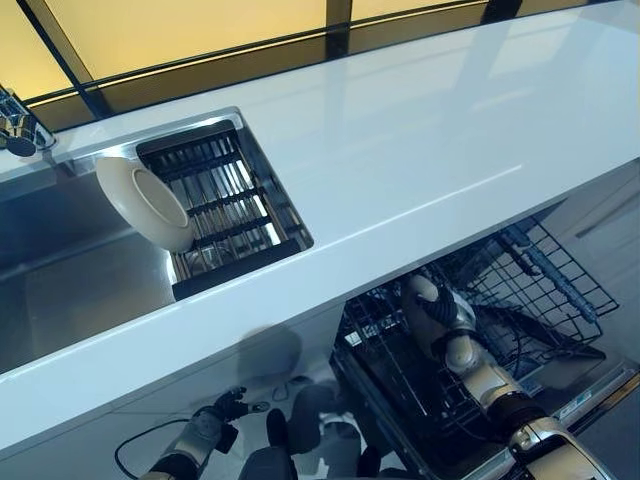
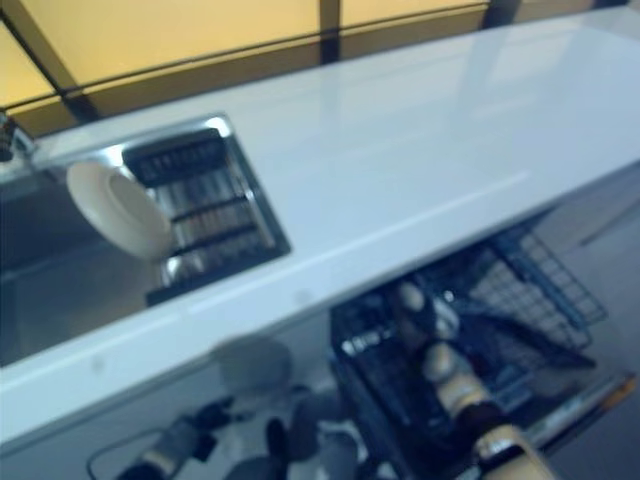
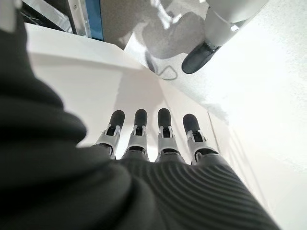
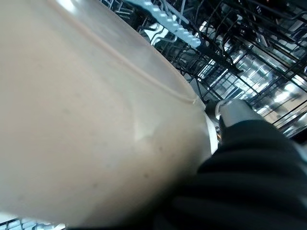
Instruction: Take plates into dishwasher
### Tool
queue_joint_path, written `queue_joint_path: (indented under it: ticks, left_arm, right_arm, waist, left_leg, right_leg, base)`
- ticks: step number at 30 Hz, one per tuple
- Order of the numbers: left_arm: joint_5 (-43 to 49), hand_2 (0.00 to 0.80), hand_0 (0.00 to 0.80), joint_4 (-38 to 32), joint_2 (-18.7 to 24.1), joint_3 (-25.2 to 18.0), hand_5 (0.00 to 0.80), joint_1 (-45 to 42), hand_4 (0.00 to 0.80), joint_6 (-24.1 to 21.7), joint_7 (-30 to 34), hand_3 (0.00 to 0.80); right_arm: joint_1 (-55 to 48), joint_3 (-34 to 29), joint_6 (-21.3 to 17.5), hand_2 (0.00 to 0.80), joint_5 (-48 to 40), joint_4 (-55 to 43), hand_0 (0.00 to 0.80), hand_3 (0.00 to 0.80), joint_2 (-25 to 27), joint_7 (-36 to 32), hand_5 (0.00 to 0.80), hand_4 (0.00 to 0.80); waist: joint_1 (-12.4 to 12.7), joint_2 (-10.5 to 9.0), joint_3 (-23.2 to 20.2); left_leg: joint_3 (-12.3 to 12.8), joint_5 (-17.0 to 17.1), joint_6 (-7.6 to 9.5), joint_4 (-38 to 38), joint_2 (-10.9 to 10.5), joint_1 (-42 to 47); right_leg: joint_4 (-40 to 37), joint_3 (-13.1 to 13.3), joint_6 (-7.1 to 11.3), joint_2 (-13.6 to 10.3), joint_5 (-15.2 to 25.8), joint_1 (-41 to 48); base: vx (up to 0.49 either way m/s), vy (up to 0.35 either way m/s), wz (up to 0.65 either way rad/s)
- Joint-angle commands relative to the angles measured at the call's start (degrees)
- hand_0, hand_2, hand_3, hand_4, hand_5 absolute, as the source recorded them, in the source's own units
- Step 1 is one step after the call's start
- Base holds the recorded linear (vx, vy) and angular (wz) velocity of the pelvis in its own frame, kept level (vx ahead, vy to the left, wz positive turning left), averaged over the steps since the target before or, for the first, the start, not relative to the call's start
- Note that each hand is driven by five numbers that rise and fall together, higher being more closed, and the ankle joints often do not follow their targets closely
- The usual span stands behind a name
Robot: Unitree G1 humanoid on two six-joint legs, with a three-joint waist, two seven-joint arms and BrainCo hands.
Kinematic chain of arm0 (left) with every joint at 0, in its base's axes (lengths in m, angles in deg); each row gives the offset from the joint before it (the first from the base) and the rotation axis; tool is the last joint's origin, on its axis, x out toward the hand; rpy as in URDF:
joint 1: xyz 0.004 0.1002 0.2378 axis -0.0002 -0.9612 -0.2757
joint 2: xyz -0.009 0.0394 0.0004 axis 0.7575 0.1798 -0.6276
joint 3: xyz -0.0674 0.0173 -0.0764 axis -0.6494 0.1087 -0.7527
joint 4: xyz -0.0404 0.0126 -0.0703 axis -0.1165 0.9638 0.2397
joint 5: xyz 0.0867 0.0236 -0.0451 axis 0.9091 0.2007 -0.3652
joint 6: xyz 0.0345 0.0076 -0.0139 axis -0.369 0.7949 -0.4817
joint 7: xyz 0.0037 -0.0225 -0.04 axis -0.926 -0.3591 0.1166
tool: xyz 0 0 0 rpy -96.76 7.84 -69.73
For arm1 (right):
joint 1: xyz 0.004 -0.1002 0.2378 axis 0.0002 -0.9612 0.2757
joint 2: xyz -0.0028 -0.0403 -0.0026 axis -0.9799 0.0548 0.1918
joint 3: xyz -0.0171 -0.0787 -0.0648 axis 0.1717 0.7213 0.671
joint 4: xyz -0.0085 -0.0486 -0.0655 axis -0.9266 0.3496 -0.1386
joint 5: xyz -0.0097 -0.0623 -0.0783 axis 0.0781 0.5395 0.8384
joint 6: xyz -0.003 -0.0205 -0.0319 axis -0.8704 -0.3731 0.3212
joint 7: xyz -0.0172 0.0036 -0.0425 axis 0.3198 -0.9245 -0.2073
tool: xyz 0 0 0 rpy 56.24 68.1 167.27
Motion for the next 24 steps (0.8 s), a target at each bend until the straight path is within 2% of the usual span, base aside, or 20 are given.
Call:
queue_joint_path:
  ticks: [1,10,24]
  left_arm:
    - [1.3,0.000,0.000,4.3,-2.0,2.8,0.000,4.1,0.000,-2.2,-0.7,0.000]
    - [1.8,0.000,0.000,4.7,-2.5,2.7,0.000,4.2,0.000,-2.6,-1.0,0.000]
    - [1.5,0.000,0.000,4.9,-3.3,3.3,0.000,4.9,0.000,-2.9,-1.3,0.000]
  right_arm:
    - [-0.8,3.1,4.1,0.800,2.9,6.1,0.800,0.800,-0.6,0.1,0.800,0.800]
    - [-0.9,5.0,2.7,0.800,3.0,7.5,0.800,0.800,-3.1,-4.2,0.800,0.800]
    - [-1.3,6.9,2.3,0.800,3.4,9.3,0.800,0.800,-5.0,-5.1,0.800,0.800]
  waist:
    - [2.4,-0.08,-0.7]
    - [2.7,-0.04,-0.7]
    - [2.6,0.19,-0.6]
  left_leg:
    - [0.3,-0.6,0.09,0.3,-1.2,-3.6]
    - [-0.5,-0.7,0.22,0.0,-1.5,-3.5]
    - [-1.4,-0.7,0.39,-0.4,-2.0,-3.5]
  right_leg:
    - [6.0,1.8,0.61,-1.5,-1.4,-2.2]
    - [6.2,1.8,0.55,-1.6,-1.4,-2.5]
    - [6.3,2.1,0.58,-1.6,-1.1,-3.5]
  base:
    - [0.000,0.000,0.00]
    - [0.000,0.000,0.00]
    - [-0.013,0.004,0.02]
